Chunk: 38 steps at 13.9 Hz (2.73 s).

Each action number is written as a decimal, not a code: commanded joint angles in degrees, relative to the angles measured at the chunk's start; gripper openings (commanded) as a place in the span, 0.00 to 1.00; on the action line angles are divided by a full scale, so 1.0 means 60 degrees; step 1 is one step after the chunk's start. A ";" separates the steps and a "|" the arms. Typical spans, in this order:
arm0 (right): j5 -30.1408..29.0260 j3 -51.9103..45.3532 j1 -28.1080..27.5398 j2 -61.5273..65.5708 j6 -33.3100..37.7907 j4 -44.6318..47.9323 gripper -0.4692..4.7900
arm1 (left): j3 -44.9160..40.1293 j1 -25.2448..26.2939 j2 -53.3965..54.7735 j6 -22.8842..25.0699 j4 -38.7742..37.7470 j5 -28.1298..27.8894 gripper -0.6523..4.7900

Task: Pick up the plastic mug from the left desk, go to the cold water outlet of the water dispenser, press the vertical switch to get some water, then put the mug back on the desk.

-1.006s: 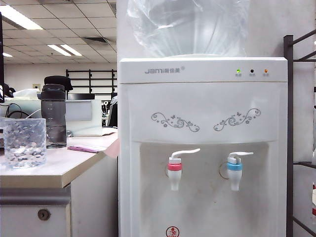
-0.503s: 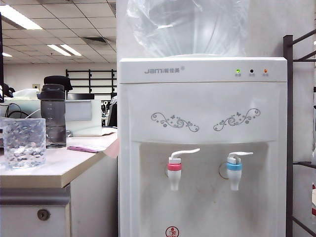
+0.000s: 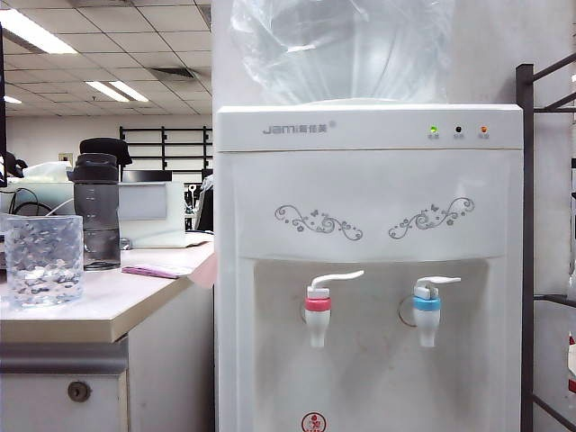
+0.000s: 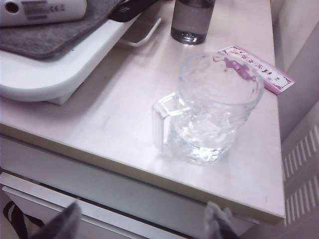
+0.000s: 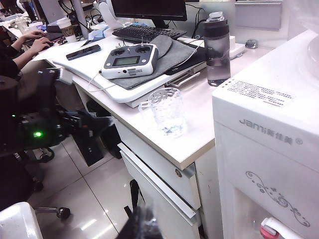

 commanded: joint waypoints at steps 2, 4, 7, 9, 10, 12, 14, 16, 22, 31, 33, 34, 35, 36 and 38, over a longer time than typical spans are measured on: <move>-0.0025 0.0036 0.0004 -0.0004 -0.0004 0.0168 0.08 | 0.0000 0.0018 0.2412 -0.0419 0.2699 -0.0546 0.74; -0.0025 0.0036 0.0007 -0.0007 -0.0004 0.0168 0.08 | 0.0000 0.0022 0.4138 -0.0430 0.4324 -0.0714 0.75; -0.0025 0.0036 0.0004 -0.0007 0.0000 0.0168 0.08 | 0.0004 0.0186 0.6444 -0.0452 0.6805 -0.0787 0.75; -0.0029 0.0036 0.0004 -0.0007 0.0000 0.0157 0.08 | 0.0004 0.0845 0.7260 -0.0455 0.7679 -0.0415 0.75; -0.0025 0.0036 0.0004 -0.0007 0.0000 0.0149 0.08 | 0.0004 0.1122 0.7417 -0.0452 0.7901 -0.0051 0.75; -0.0025 0.0036 0.0004 -0.0004 0.0000 0.0127 0.08 | 0.0069 0.1632 0.7665 0.0477 0.8051 0.0663 0.75; -0.0029 0.0036 0.0004 -0.0004 0.0000 0.0127 0.08 | 0.0069 0.1632 0.7701 0.0474 0.8069 0.0732 0.75; -0.0029 0.0036 0.0004 -0.0004 0.0000 0.0127 0.08 | 0.0186 0.1632 0.7777 0.0481 0.8098 0.0506 0.75; -0.0033 0.0036 0.0007 -0.0007 0.0000 0.0051 0.08 | 0.0729 0.1632 0.9449 0.0477 0.9304 0.0557 0.75; -0.0025 0.0036 0.0004 -0.0004 0.0000 -0.0087 0.08 | 0.1814 0.1647 1.0451 0.0477 0.9380 0.0284 0.75; -0.0022 0.0036 0.0004 -0.0004 0.0000 -0.0084 0.08 | 0.1858 0.1741 1.0451 0.0481 0.9384 0.0328 0.75; -0.0022 0.0036 0.0004 -0.0004 0.0000 -0.0087 0.08 | 0.1858 0.1770 1.0451 0.0481 0.9384 0.0350 0.75; -0.0022 0.0036 0.0004 -0.0004 0.0000 -0.0084 0.08 | 0.1858 0.1858 1.0451 0.0481 0.9384 0.0335 0.75; -0.0018 0.0036 0.0000 -0.0004 0.0000 -0.0084 0.08 | 0.1858 0.1996 1.0451 0.0481 0.9384 0.0404 0.75; -0.0015 0.0036 0.0000 0.0004 0.0000 -0.0087 0.08 | 0.1912 0.2415 1.0451 0.0492 0.9380 0.1045 0.75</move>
